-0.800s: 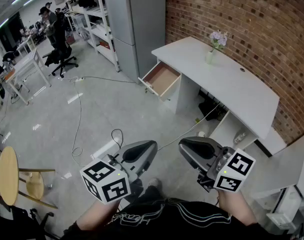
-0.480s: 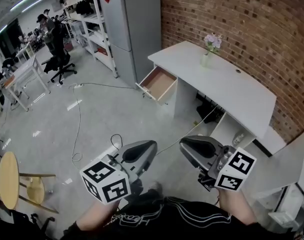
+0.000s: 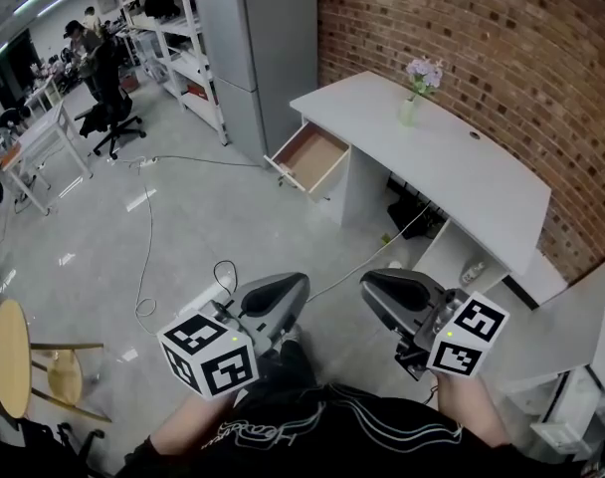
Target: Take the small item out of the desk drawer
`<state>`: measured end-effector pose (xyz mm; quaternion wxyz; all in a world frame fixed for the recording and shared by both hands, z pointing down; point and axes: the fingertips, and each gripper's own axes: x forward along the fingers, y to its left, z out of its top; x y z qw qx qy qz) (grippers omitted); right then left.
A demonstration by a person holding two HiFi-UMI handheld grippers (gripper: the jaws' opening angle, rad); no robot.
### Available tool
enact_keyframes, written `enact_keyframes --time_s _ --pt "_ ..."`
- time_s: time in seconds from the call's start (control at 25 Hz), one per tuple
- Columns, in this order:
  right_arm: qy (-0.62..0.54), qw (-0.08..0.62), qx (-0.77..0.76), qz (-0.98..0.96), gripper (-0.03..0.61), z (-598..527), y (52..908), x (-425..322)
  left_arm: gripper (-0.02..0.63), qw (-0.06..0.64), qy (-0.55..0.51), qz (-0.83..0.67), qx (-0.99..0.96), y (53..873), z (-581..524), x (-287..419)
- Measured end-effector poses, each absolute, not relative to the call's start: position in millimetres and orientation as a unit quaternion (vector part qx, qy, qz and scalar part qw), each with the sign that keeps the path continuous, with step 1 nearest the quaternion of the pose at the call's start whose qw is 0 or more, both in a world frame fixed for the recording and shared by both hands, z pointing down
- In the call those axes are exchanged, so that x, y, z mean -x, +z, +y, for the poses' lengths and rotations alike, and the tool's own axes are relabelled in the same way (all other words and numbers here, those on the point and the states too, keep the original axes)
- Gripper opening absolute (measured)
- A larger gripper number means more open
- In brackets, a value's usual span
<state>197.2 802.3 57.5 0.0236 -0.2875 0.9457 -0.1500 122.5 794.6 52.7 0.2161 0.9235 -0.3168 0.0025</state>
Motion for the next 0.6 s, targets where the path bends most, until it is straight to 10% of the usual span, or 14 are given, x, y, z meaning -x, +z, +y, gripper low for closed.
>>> enact_keyframes --time_s 0.6 --pt "-0.206 0.016 0.288 0.935 0.057 580.3 107.2 -133.1 0.021 0.265 0.025 -0.318 -0.910 107.6 577.0 -58.8"
